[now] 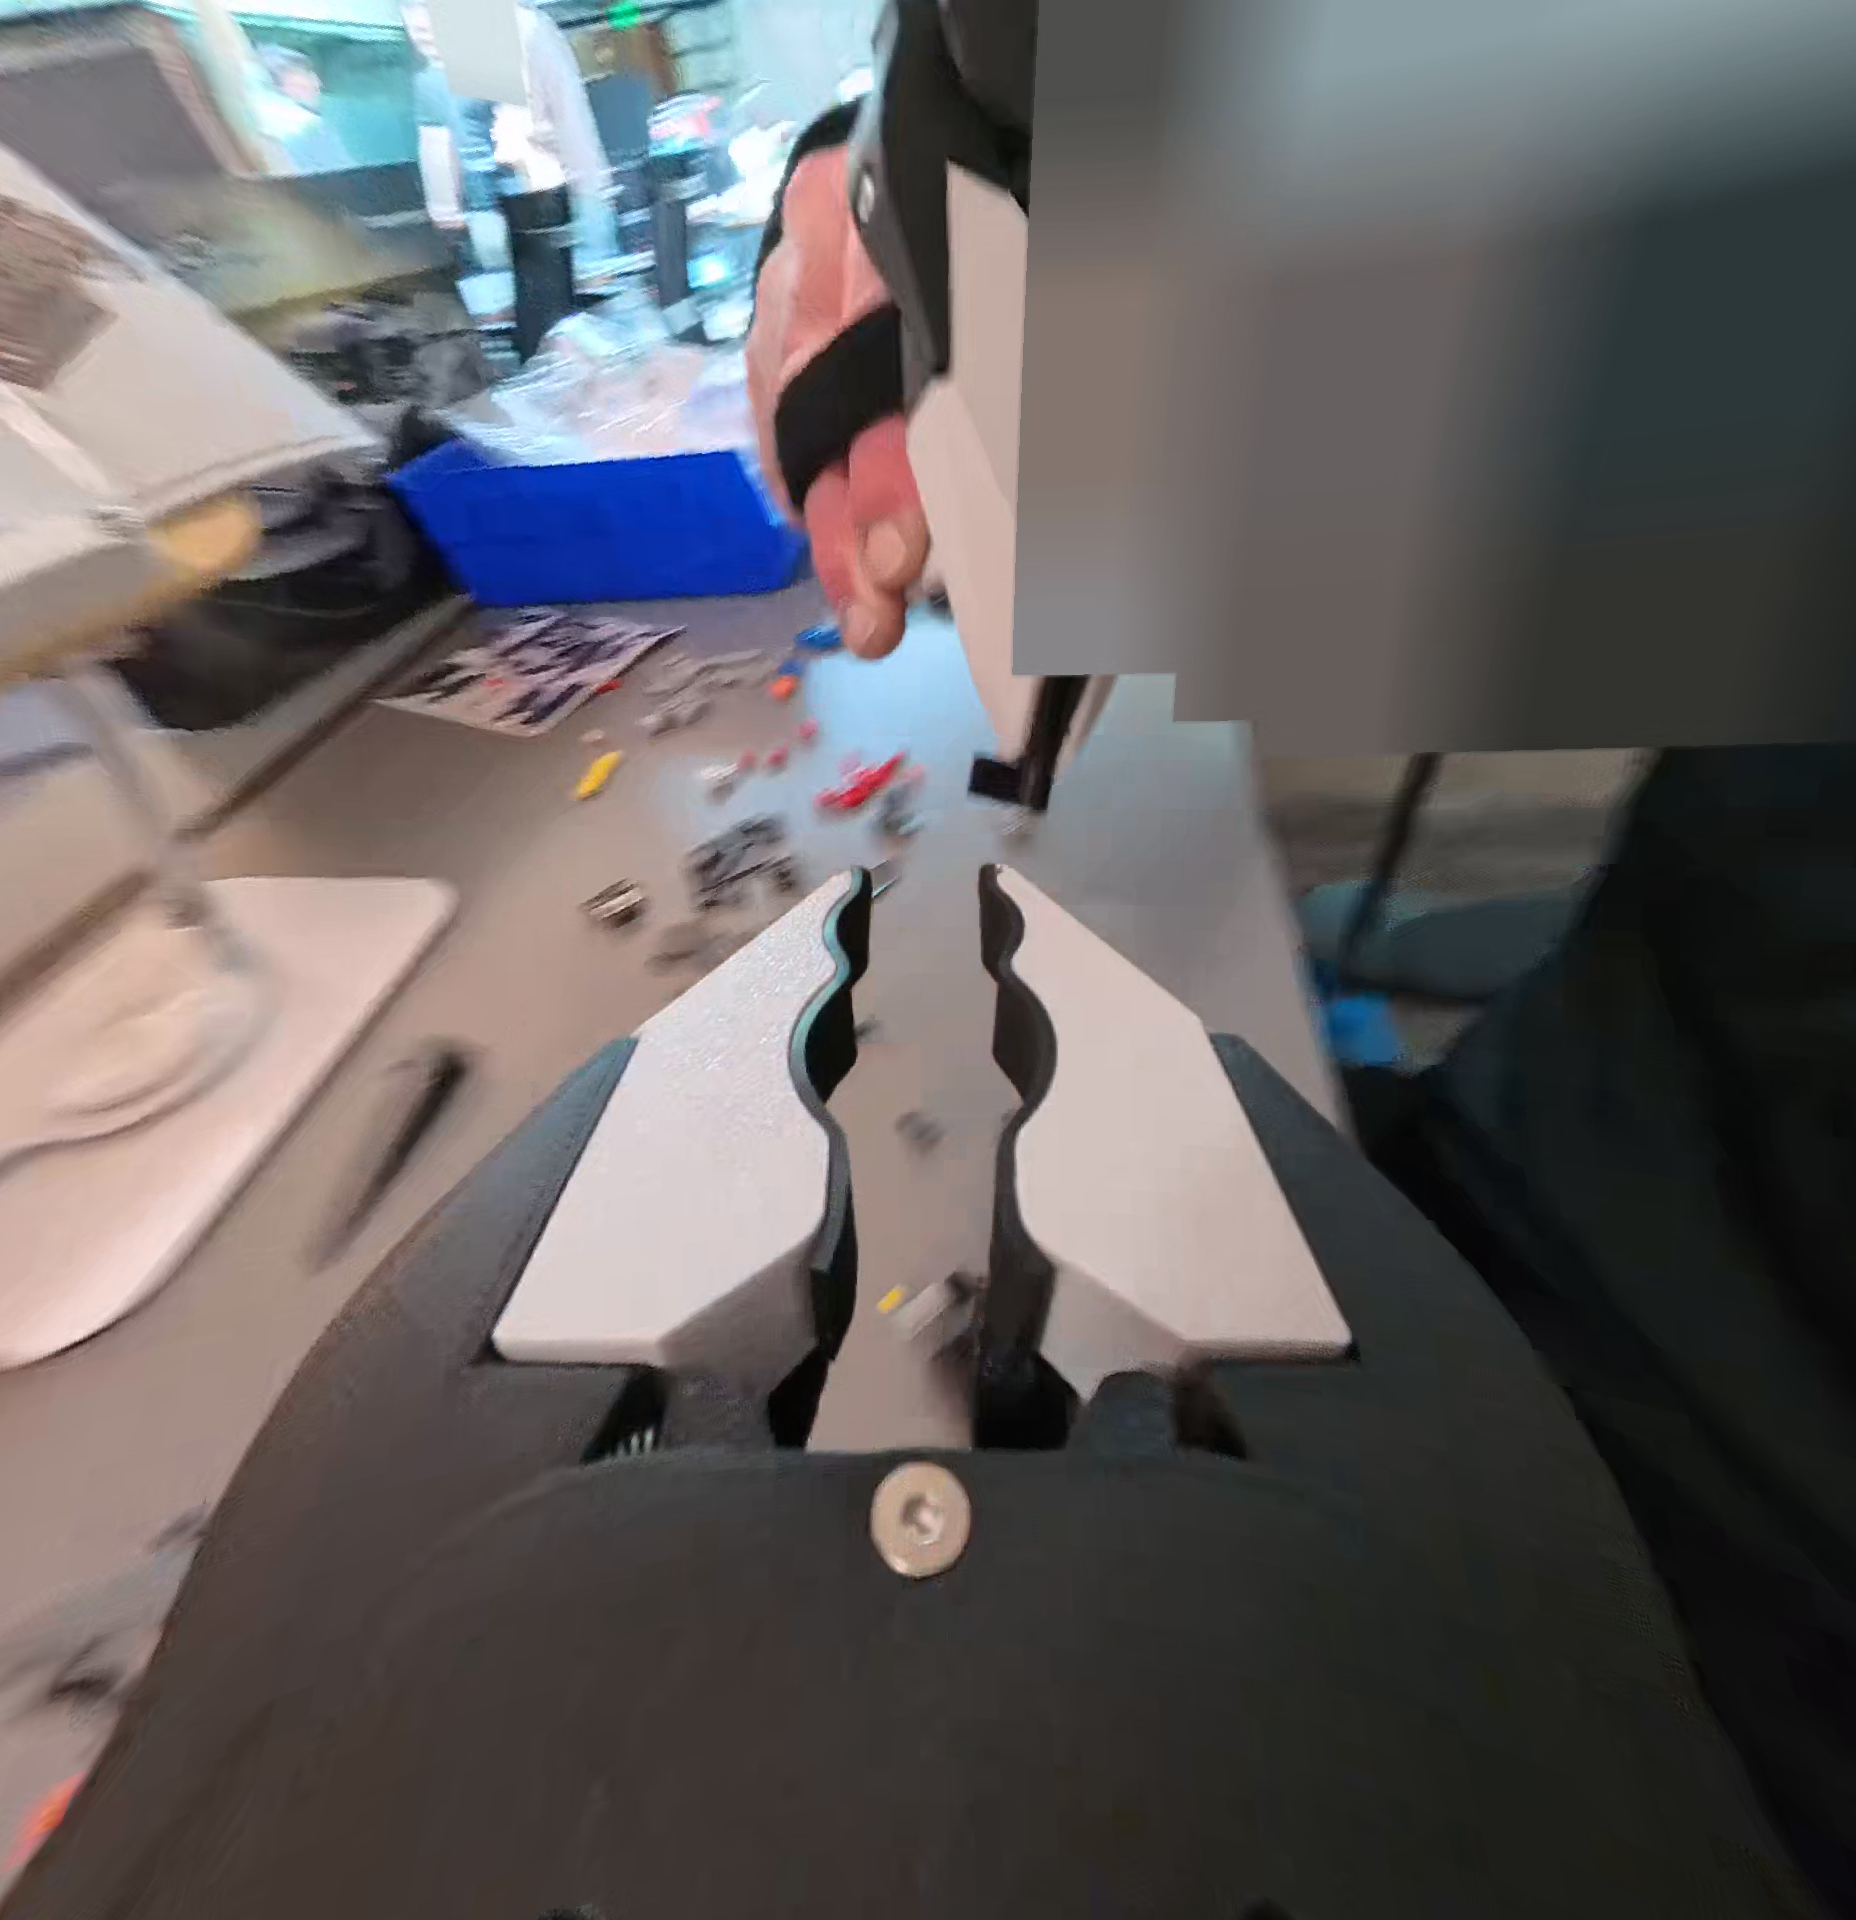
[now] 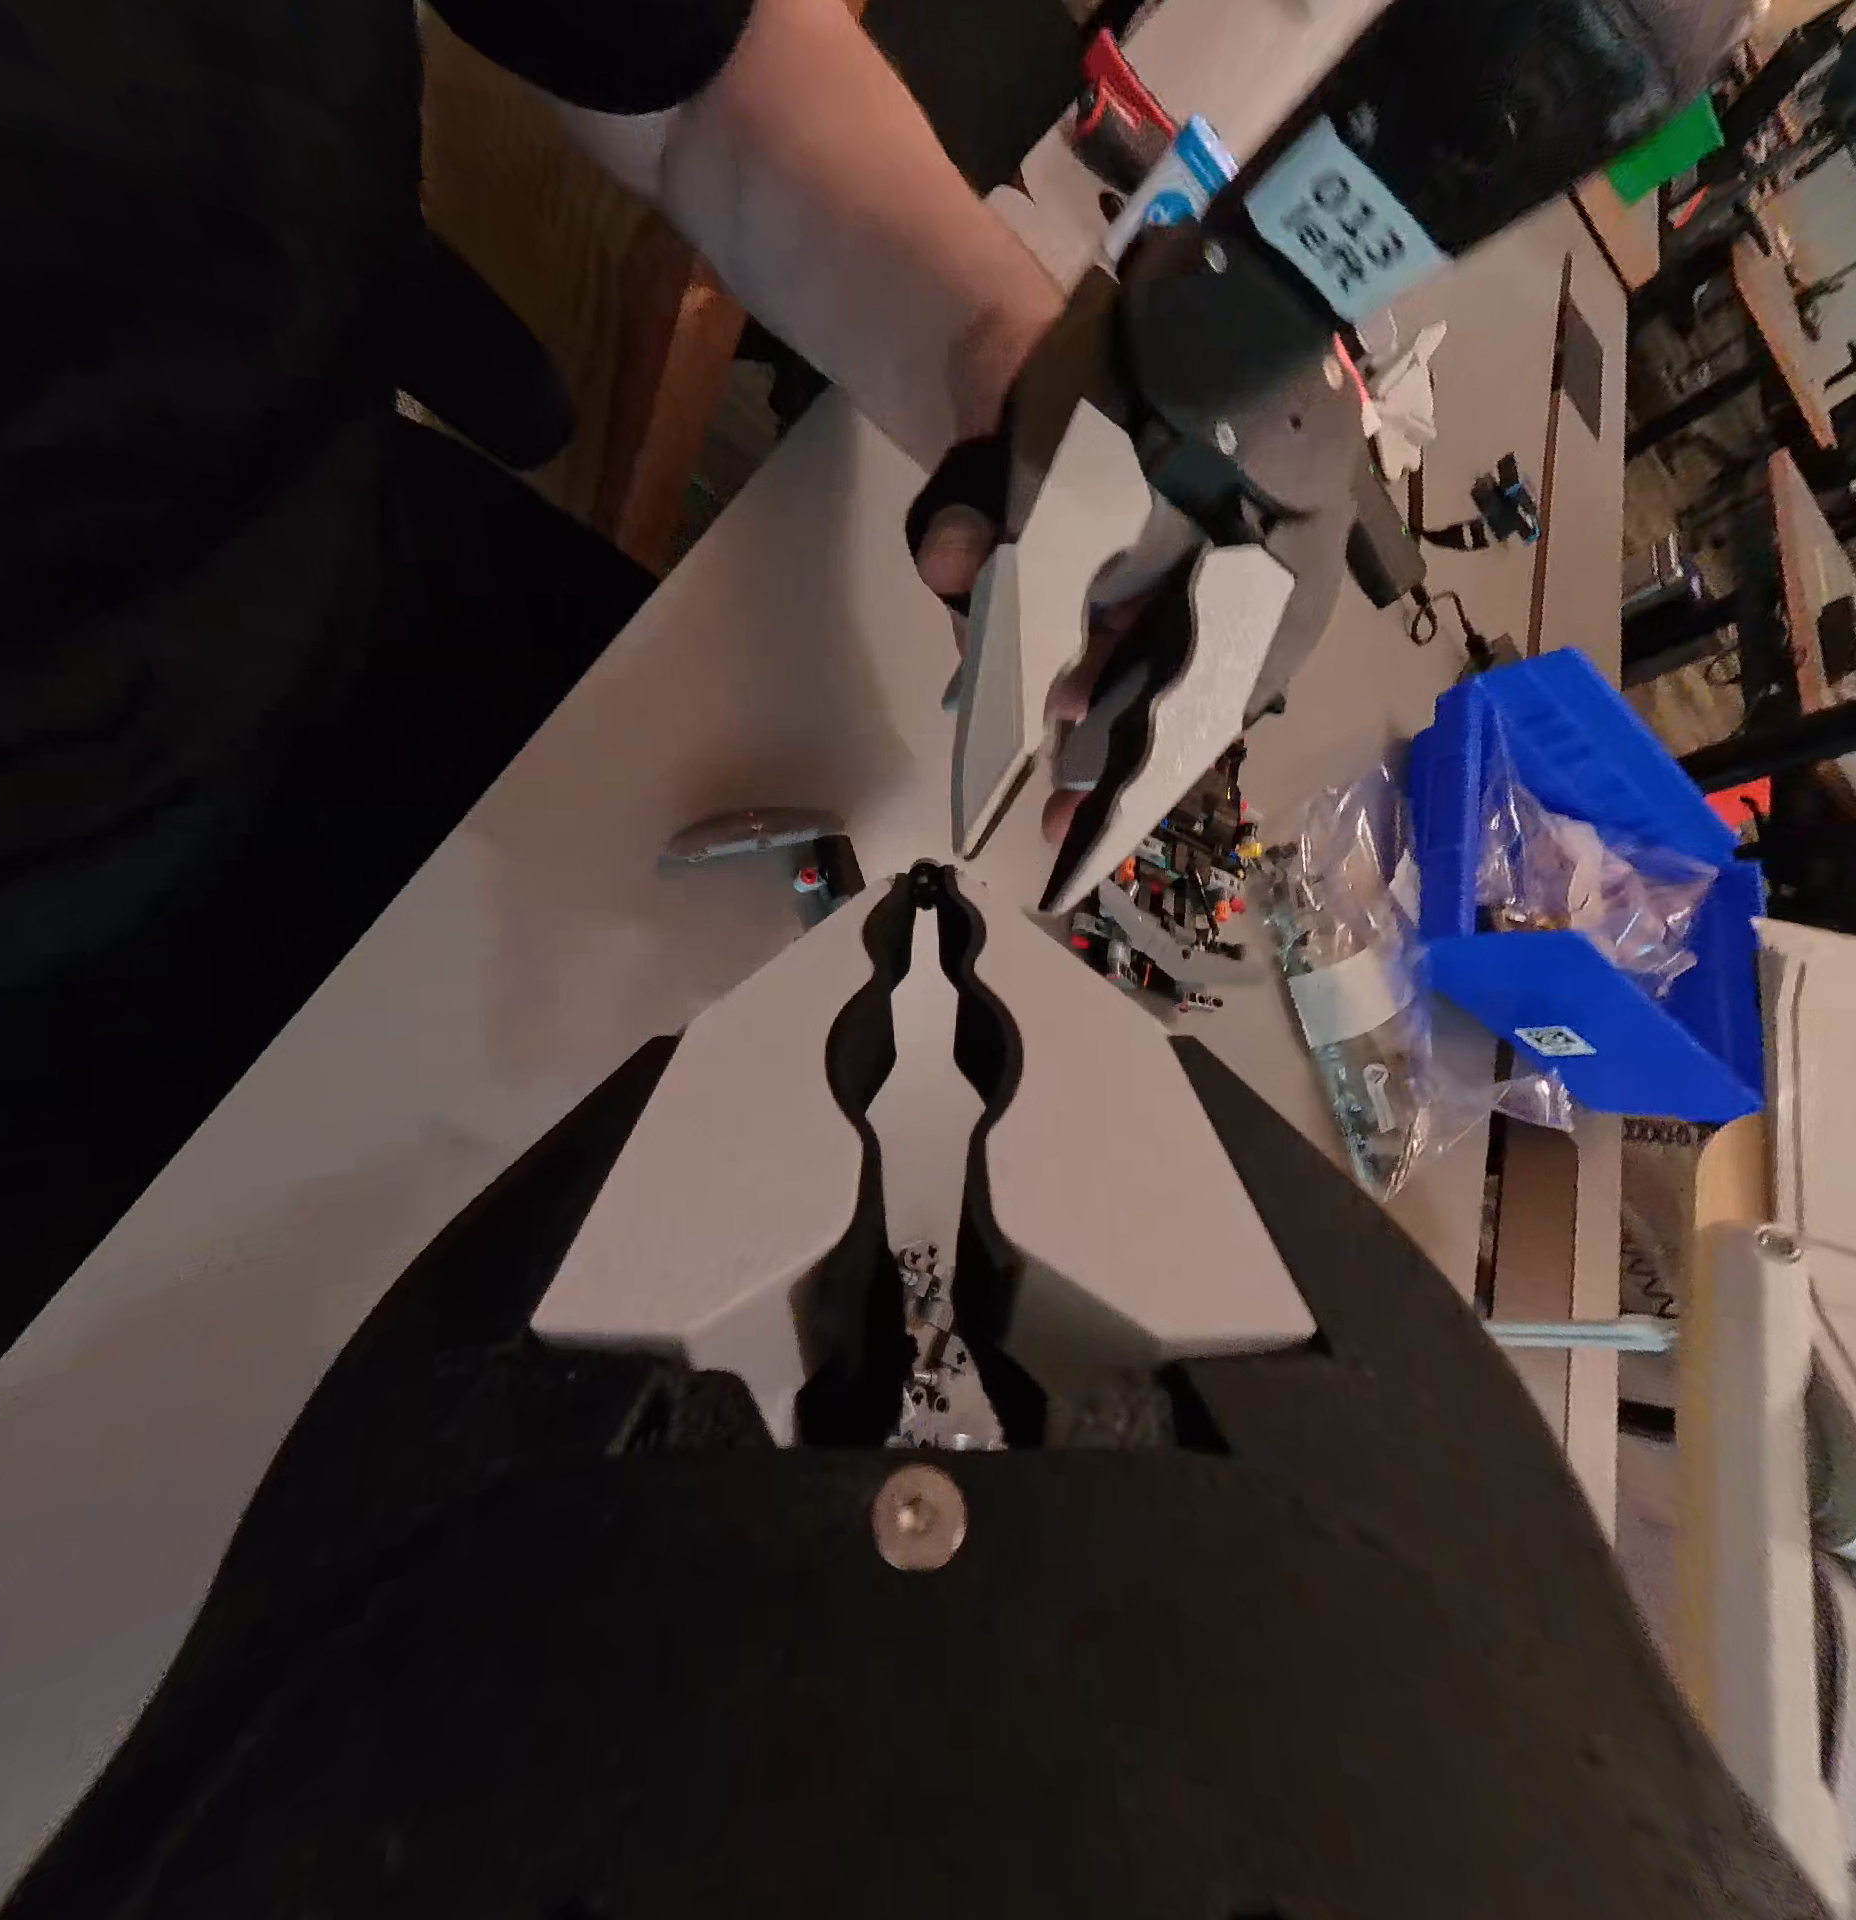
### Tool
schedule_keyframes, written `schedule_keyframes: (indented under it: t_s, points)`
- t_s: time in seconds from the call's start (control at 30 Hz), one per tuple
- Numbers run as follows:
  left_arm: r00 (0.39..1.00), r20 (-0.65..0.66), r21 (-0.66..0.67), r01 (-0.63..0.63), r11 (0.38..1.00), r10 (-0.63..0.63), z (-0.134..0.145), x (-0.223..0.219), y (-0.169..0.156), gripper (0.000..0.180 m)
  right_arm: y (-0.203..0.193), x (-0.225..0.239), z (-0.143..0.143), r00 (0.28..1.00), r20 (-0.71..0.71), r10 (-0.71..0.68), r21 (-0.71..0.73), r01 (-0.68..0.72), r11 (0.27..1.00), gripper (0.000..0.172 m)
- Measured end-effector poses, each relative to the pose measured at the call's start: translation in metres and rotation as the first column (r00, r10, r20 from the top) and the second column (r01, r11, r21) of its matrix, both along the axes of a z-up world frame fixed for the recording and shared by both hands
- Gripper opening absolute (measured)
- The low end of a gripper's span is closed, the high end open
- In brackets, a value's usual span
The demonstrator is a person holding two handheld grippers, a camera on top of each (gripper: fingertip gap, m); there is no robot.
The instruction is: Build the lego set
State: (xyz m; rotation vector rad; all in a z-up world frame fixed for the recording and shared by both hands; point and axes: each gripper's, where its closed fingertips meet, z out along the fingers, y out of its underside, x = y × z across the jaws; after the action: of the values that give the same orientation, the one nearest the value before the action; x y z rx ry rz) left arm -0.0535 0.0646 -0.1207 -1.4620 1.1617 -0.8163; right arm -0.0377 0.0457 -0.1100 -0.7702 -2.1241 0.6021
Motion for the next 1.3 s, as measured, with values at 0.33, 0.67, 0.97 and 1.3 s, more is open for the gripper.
schedule_keyframes:
  t_s: [0.33, 0.67, 0.97, 1.3]
  points:
    - [0.965, 0.036, -0.106, 0.260, 0.960, -0.258, 0.010, 0.029, -0.024, 0.012, -0.024, 0.011, 0.005, 0.988, 0.087, 0.125, 0.050, -0.129, 0.990, 0.003]
    - [0.880, 0.094, -0.189, 0.475, 0.859, -0.466, 0.018, 0.034, -0.049, 0.011, -0.036, 0.015, 0.006, 0.958, 0.171, 0.228, 0.039, -0.238, 0.971, 0.003]
    - [0.856, 0.121, -0.167, 0.517, 0.839, -0.503, 0.012, 0.040, -0.055, 0.002, -0.042, 0.018, 0.000, 0.940, 0.221, 0.261, 0.031, -0.274, 0.961, 0.002]
    - [0.929, 0.186, -0.095, 0.342, 0.935, -0.321, 0.020, 0.032, -0.026, 0.001, 0.002, 0.008, 0.017, 0.996, 0.091, 0.011, 0.109, -0.021, 0.994, 0.031]
